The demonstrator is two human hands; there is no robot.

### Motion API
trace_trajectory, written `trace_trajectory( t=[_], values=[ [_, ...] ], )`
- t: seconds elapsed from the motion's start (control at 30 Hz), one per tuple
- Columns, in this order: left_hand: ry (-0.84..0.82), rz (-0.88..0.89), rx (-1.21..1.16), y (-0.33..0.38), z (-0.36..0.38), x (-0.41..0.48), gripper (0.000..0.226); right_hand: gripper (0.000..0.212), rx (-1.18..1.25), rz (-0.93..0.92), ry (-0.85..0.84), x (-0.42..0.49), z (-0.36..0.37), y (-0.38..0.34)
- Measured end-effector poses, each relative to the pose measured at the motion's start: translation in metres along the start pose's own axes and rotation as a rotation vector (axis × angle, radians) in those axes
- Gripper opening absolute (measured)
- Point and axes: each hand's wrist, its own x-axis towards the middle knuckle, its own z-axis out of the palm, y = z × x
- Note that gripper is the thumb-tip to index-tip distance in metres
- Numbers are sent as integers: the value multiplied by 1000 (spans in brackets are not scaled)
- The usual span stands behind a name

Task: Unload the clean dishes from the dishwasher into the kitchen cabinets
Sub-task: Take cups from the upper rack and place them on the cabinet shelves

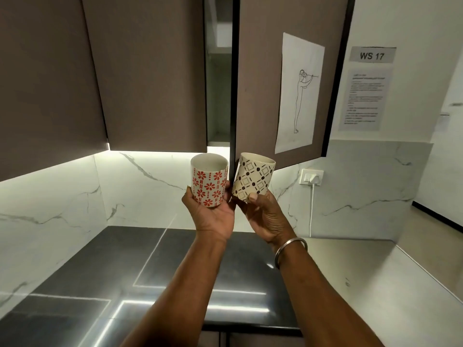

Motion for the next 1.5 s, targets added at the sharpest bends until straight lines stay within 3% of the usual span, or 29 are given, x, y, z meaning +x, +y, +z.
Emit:
trace_trajectory(
  t=[0.3,0.57,0.73,0.9,1.17,1.3,1.5],
  values=[
    [5,-63,31,-48,27,-66,84,64,-50,-15,67,-84,-4,-57],
    [12,-151,60,-99,60,-111,60,74,-212,-60,191,-140,-31,-115],
    [-1,-250,57,-133,77,-132,78,75,-284,-120,243,-172,-41,-149],
    [-43,-326,32,-168,105,-151,72,71,-293,-188,287,-200,-46,-177],
    [-65,-431,-4,-204,129,-170,70,78,-297,-328,480,-225,-60,-204],
    [-60,-441,-19,-206,134,-169,61,81,-358,-318,483,-225,-61,-204],
    [-2,-420,5,-205,122,-146,70,80,-396,-284,485,-205,-61,-196]
  ],
)
